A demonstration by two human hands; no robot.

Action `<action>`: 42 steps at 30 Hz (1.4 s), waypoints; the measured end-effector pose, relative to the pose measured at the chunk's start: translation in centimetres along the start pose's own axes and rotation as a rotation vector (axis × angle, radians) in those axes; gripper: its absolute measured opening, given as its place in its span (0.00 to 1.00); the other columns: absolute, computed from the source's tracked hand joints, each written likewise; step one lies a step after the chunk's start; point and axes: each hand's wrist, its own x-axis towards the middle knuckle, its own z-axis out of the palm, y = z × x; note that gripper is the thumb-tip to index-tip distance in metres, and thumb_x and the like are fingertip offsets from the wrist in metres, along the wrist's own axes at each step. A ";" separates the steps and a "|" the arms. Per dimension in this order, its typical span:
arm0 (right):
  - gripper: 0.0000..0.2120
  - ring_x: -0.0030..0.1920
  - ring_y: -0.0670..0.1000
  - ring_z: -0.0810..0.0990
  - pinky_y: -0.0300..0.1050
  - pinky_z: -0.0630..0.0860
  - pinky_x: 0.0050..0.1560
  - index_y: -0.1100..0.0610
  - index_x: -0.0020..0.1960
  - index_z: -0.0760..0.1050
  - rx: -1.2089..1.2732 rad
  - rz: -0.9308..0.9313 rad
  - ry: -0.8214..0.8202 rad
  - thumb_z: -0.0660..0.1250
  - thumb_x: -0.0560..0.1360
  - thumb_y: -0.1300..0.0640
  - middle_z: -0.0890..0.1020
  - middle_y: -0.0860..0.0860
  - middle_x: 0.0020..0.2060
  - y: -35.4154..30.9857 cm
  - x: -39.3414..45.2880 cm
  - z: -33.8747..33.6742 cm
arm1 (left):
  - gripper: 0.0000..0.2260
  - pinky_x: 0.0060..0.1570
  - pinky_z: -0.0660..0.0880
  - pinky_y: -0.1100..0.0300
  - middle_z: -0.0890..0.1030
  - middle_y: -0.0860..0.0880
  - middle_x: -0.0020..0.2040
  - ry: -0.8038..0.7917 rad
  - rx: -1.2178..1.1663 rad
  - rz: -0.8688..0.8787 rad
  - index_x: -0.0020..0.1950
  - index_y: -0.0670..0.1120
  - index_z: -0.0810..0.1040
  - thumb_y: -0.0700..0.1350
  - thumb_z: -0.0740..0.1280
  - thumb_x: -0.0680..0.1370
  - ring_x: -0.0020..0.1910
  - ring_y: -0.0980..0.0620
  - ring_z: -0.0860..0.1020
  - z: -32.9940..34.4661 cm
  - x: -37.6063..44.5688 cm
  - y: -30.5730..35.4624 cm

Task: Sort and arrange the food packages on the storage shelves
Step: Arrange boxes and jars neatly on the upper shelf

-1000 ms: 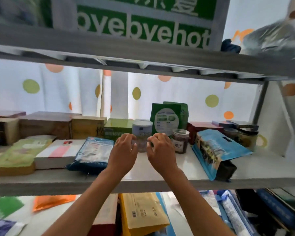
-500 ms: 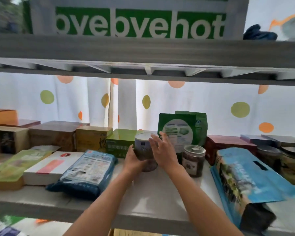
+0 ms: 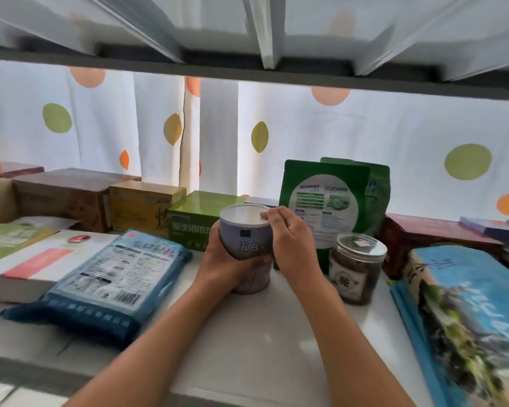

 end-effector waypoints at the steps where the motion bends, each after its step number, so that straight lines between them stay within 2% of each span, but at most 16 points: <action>1: 0.13 0.45 0.42 0.76 0.41 0.71 0.43 0.53 0.51 0.81 0.004 0.015 -0.007 0.59 0.84 0.52 0.81 0.46 0.43 -0.2 0.0 -0.1 | 0.48 0.54 0.78 0.62 0.78 0.55 0.58 0.009 0.013 0.007 0.69 0.52 0.65 0.50 0.86 0.55 0.57 0.57 0.78 0.0 0.0 0.1; 3: 0.14 0.41 0.45 0.75 0.42 0.71 0.40 0.55 0.48 0.79 0.010 0.028 -0.036 0.59 0.84 0.48 0.80 0.48 0.40 -0.7 -0.2 -0.4 | 0.50 0.55 0.77 0.60 0.78 0.56 0.59 0.011 0.053 0.016 0.70 0.53 0.65 0.53 0.86 0.54 0.58 0.56 0.77 0.0 -0.3 0.4; 6: 0.16 0.43 0.41 0.76 0.30 0.68 0.34 0.52 0.50 0.72 -0.118 0.011 -0.105 0.67 0.77 0.39 0.78 0.45 0.43 -1.2 -0.7 -0.5 | 0.51 0.55 0.78 0.58 0.76 0.56 0.58 0.019 0.136 0.042 0.70 0.54 0.64 0.58 0.85 0.53 0.57 0.55 0.77 0.0 -1.0 0.8; 8: 0.23 0.49 0.40 0.74 0.28 0.68 0.37 0.49 0.55 0.71 -0.186 -0.009 -0.120 0.73 0.70 0.36 0.75 0.43 0.50 -1.2 -1.0 -0.6 | 0.49 0.53 0.78 0.59 0.76 0.57 0.57 0.035 0.191 0.056 0.69 0.54 0.64 0.60 0.84 0.53 0.56 0.55 0.77 0.1 -1.4 1.1; 12: 0.34 0.57 0.45 0.72 0.28 0.67 0.46 0.47 0.65 0.70 -0.311 -0.110 -0.133 0.77 0.66 0.35 0.72 0.41 0.58 -0.8 -1.4 -0.5 | 0.44 0.46 0.70 0.71 0.74 0.60 0.56 0.051 0.212 0.128 0.67 0.58 0.65 0.55 0.83 0.56 0.55 0.58 0.76 0.0 -2.0 1.5; 16: 0.39 0.62 0.42 0.72 0.39 0.72 0.60 0.43 0.69 0.71 -0.275 -0.148 -0.064 0.77 0.63 0.31 0.75 0.39 0.62 -0.8 -1.2 -1.1 | 0.47 0.59 0.72 0.58 0.75 0.55 0.63 0.128 0.364 0.315 0.72 0.53 0.65 0.57 0.81 0.57 0.60 0.54 0.73 0.2 -2.8 2.2; 20: 0.36 0.62 0.42 0.74 0.46 0.73 0.65 0.43 0.70 0.72 -0.235 -0.134 -0.080 0.73 0.65 0.31 0.76 0.39 0.63 -0.5 -1.1 -0.9 | 0.49 0.60 0.71 0.49 0.73 0.49 0.65 0.235 0.602 0.472 0.74 0.49 0.63 0.63 0.79 0.59 0.62 0.48 0.73 0.4 -2.9 2.0; 23: 0.29 0.60 0.43 0.76 0.50 0.77 0.62 0.42 0.66 0.76 -0.098 -0.064 -0.080 0.73 0.66 0.38 0.78 0.41 0.60 -0.6 -0.8 -1.5 | 0.49 0.60 0.71 0.52 0.72 0.53 0.66 0.138 0.524 0.466 0.73 0.52 0.63 0.67 0.78 0.58 0.62 0.52 0.72 0.0 -2.8 2.0; 25: 0.26 0.59 0.46 0.78 0.49 0.80 0.57 0.42 0.61 0.79 0.008 -0.015 -0.098 0.74 0.64 0.43 0.80 0.43 0.57 -0.8 -0.7 -2.6 | 0.49 0.59 0.75 0.55 0.72 0.57 0.64 0.013 0.407 0.384 0.72 0.56 0.63 0.67 0.79 0.56 0.61 0.56 0.71 -0.5 -2.9 2.3; 27: 0.26 0.57 0.49 0.80 0.46 0.82 0.52 0.43 0.59 0.80 0.068 0.004 -0.127 0.74 0.61 0.46 0.81 0.45 0.55 -1.1 -0.6 -3.6 | 0.50 0.52 0.81 0.54 0.73 0.60 0.61 -0.107 0.328 0.301 0.72 0.59 0.63 0.66 0.80 0.55 0.58 0.57 0.74 -1.0 -3.1 2.4; 29: 0.26 0.57 0.50 0.80 0.46 0.82 0.51 0.44 0.60 0.80 0.084 0.020 -0.157 0.74 0.61 0.47 0.81 0.47 0.56 -1.1 -0.7 -4.3 | 0.49 0.47 0.82 0.55 0.75 0.61 0.56 -0.164 0.307 0.291 0.71 0.61 0.64 0.66 0.81 0.53 0.53 0.58 0.77 -1.1 -3.2 2.4; 32: 0.26 0.59 0.50 0.79 0.47 0.82 0.53 0.42 0.60 0.80 0.076 0.034 -0.185 0.74 0.62 0.45 0.80 0.47 0.58 -0.9 -0.9 -4.5 | 0.48 0.47 0.81 0.57 0.76 0.61 0.54 -0.138 0.375 0.332 0.70 0.60 0.64 0.67 0.80 0.55 0.51 0.58 0.78 -0.9 -3.4 2.6; 34: 0.26 0.59 0.48 0.78 0.48 0.83 0.53 0.40 0.62 0.78 0.018 0.019 -0.171 0.73 0.65 0.40 0.79 0.46 0.59 -0.7 -0.9 -4.1 | 0.49 0.51 0.80 0.56 0.77 0.57 0.58 -0.088 0.453 0.375 0.73 0.56 0.64 0.67 0.79 0.56 0.53 0.56 0.78 -0.7 -3.6 2.7; 36: 0.28 0.57 0.45 0.78 0.42 0.82 0.51 0.42 0.65 0.77 -0.047 -0.015 -0.135 0.72 0.66 0.38 0.79 0.45 0.58 -0.8 -0.9 -3.6 | 0.51 0.57 0.77 0.55 0.76 0.53 0.63 -0.026 0.524 0.410 0.74 0.51 0.63 0.65 0.80 0.57 0.58 0.52 0.76 -0.6 -3.5 2.6; 39: 0.32 0.56 0.43 0.77 0.34 0.78 0.45 0.45 0.68 0.76 -0.117 -0.043 -0.093 0.69 0.67 0.34 0.79 0.45 0.57 -0.7 -1.0 -3.2 | 0.51 0.58 0.76 0.52 0.76 0.51 0.63 0.021 0.587 0.444 0.74 0.50 0.63 0.65 0.80 0.58 0.58 0.50 0.76 -0.5 -3.5 2.5; 42: 0.34 0.58 0.44 0.77 0.35 0.80 0.47 0.44 0.71 0.75 -0.113 -0.048 -0.096 0.68 0.68 0.32 0.77 0.46 0.62 -0.5 -1.1 -3.1 | 0.51 0.59 0.76 0.51 0.75 0.51 0.64 0.016 0.588 0.436 0.74 0.49 0.62 0.66 0.79 0.58 0.59 0.49 0.76 -0.3 -3.4 2.4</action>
